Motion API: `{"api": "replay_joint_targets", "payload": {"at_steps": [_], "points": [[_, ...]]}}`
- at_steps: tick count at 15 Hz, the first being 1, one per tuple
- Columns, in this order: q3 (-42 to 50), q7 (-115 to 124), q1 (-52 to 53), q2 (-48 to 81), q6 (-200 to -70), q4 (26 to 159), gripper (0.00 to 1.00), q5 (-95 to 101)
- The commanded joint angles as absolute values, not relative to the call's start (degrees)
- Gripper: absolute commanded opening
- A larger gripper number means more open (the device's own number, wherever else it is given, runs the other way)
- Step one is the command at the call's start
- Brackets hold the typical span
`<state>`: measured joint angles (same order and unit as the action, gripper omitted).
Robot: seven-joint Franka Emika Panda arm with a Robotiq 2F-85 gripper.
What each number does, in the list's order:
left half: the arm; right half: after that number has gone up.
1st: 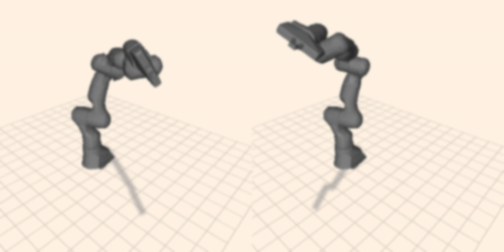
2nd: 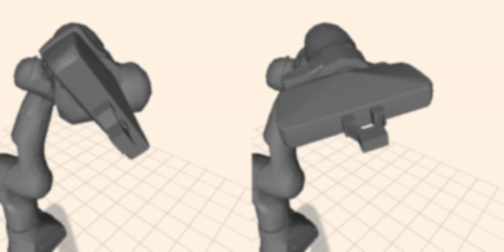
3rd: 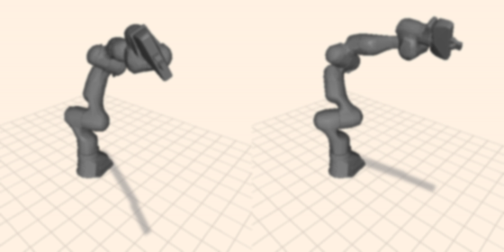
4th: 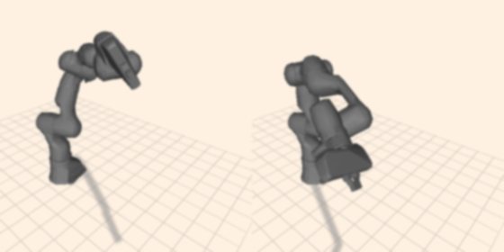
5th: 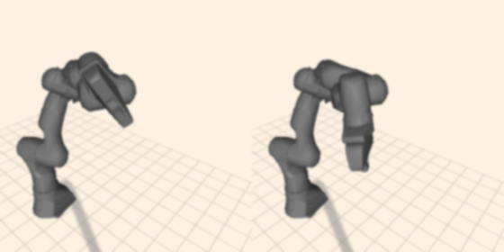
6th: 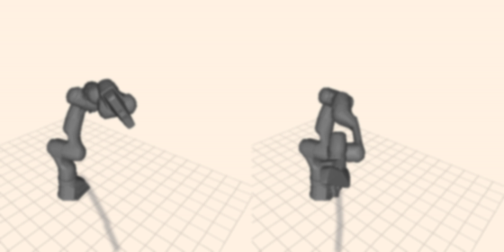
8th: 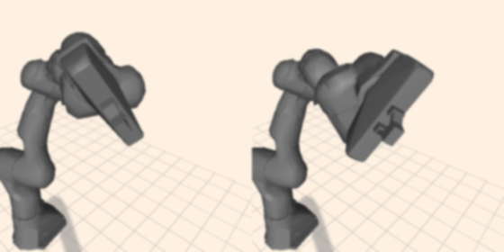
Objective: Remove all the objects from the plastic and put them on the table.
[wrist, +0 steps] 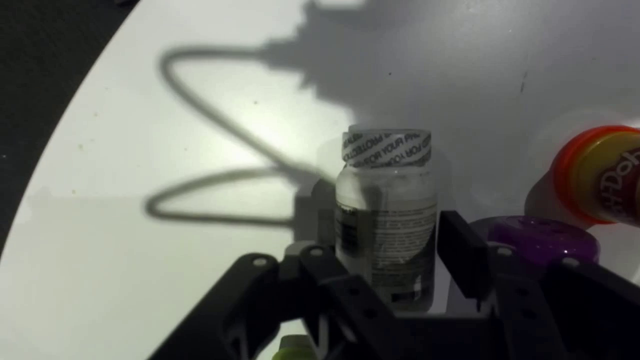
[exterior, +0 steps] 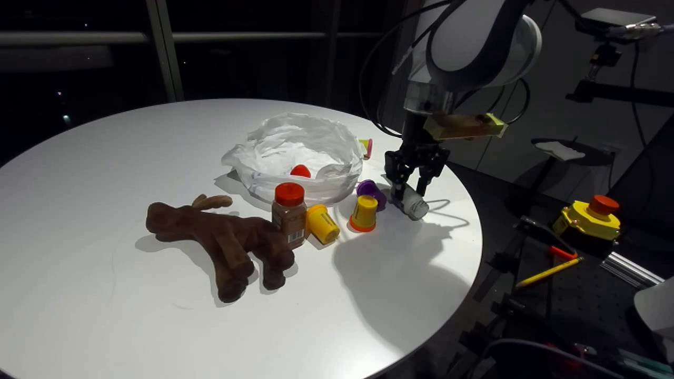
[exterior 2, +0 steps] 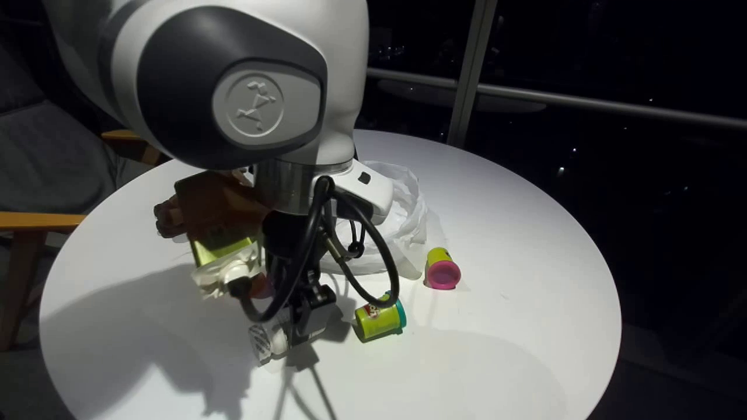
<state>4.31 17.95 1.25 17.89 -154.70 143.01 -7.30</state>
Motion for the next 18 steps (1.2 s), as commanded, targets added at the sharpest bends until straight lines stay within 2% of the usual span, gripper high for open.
{"api": "replay_joint_targets", "payload": {"at_steps": [1,3,6,10,18], "points": [[5.5,20.1,2.3,14.3,-159.6,147.6,0.85,-6.2],[5.5,20.0,2.4,11.9,-161.3,149.1,1.0,-6.5],[7.8,24.6,4.8,7.6,-162.4,149.1,1.0,-2.5],[9.3,33.6,8.0,4.7,-157.8,142.3,1.0,12.4],[3.0,39.3,11.1,17.4,-152.7,121.0,1.0,19.6]]}}
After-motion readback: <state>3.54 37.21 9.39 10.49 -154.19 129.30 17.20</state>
